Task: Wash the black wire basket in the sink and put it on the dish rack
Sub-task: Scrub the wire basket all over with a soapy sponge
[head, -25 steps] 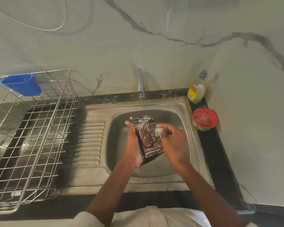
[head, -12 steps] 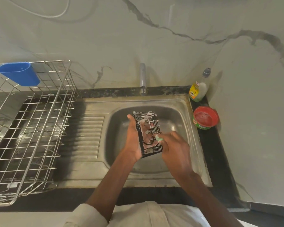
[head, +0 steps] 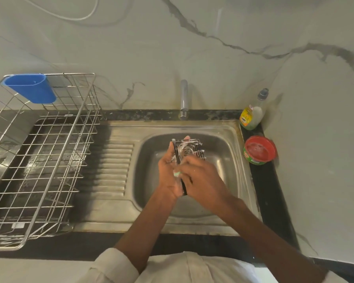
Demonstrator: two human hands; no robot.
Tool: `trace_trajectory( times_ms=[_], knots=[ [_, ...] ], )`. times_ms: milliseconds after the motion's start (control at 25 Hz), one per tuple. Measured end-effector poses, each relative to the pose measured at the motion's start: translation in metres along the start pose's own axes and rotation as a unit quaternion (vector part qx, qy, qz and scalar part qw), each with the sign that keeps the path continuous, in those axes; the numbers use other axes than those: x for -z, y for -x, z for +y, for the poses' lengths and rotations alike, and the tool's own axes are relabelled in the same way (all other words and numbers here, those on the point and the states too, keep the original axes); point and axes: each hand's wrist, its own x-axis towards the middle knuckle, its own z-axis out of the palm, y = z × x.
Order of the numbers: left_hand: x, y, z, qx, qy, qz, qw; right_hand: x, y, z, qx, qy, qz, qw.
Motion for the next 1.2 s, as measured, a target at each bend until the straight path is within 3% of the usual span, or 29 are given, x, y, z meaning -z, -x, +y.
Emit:
trace_trajectory(
  times_ms=[160,360,480,600,720,840,960,1080,1200],
  knots=[
    [0.001,0.004,0.000,-0.018,0.003,-0.008,1.000,0.001,-0.036,0.007,-0.062,0.044,0.062,0.995],
    [0.006,0.002,0.012,-0.040,0.038,-0.023,0.998,-0.007,-0.005,-0.001,0.003,0.048,-0.046,0.998],
    [0.012,-0.004,0.006,-0.029,0.051,-0.031,0.998,-0.013,-0.008,-0.002,-0.057,0.053,0.023,0.997],
    [0.011,-0.004,0.012,-0.041,0.042,-0.008,0.998,-0.018,0.011,-0.002,0.001,0.058,0.024,0.998],
    [0.003,-0.004,0.018,-0.077,0.012,0.028,0.997,-0.014,0.025,0.009,-0.061,0.050,0.075,0.994],
    [0.000,-0.005,0.018,-0.091,-0.010,0.054,0.994,-0.018,0.024,0.013,-0.054,0.061,0.113,0.990],
    [0.001,-0.005,0.018,-0.092,-0.016,0.074,0.993,-0.014,0.022,0.014,-0.125,0.031,0.175,0.976],
    [0.001,-0.006,0.019,-0.095,0.008,0.097,0.991,-0.021,0.033,0.001,-0.062,-0.014,0.122,0.990],
    [-0.004,0.000,0.014,-0.078,-0.008,0.092,0.993,-0.019,0.010,-0.001,-0.051,-0.035,0.082,0.995]
  ],
)
